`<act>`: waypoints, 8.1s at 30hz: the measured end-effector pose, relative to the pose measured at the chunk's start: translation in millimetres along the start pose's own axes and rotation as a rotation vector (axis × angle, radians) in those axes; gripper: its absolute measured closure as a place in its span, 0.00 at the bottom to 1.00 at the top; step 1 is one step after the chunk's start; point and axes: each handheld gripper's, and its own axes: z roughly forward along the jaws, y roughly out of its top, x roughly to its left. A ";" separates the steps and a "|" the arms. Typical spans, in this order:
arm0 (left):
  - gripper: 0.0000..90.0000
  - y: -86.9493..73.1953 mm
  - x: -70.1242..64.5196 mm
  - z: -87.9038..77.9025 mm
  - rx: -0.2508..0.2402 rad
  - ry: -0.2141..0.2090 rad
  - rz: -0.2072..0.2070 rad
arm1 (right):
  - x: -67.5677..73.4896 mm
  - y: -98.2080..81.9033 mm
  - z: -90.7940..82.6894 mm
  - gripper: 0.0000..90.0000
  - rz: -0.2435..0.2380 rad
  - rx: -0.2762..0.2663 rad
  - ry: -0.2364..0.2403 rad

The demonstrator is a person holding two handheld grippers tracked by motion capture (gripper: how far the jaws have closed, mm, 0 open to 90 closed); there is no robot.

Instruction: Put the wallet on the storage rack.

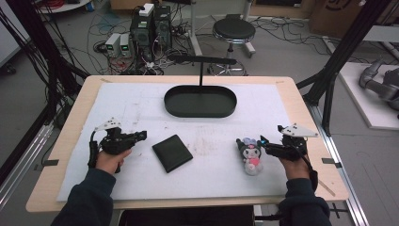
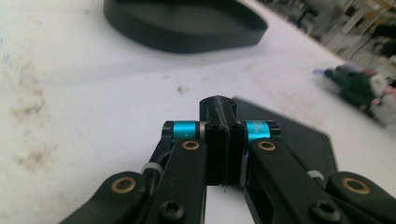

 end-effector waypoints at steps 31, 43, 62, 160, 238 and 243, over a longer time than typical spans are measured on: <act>0.92 -8.6 -17.4 30.2 0.150 0.016 0.028 | -0.5 0.2 -1.0 0.24 -0.002 0.004 0.000; 1.00 15.1 -11.0 42.9 0.132 0.038 0.035 | -1.6 1.5 -2.5 0.24 0.007 -0.003 -0.002; 0.84 -0.2 -27.3 19.7 0.190 0.125 0.033 | -4.5 -0.9 -7.0 0.24 0.018 -0.006 -0.010; 0.97 53.1 -14.1 -15.5 -0.068 -0.024 -0.046 | -7.5 -1.1 -3.1 0.24 0.030 0.007 -0.019; 0.85 104.1 -26.4 45.1 -0.205 0.200 0.226 | -9.2 -2.2 -0.4 0.24 0.041 0.004 0.006; 0.85 118.2 -12.7 66.0 -0.173 0.216 0.225 | -9.3 -1.8 -1.1 0.24 0.052 -0.001 0.005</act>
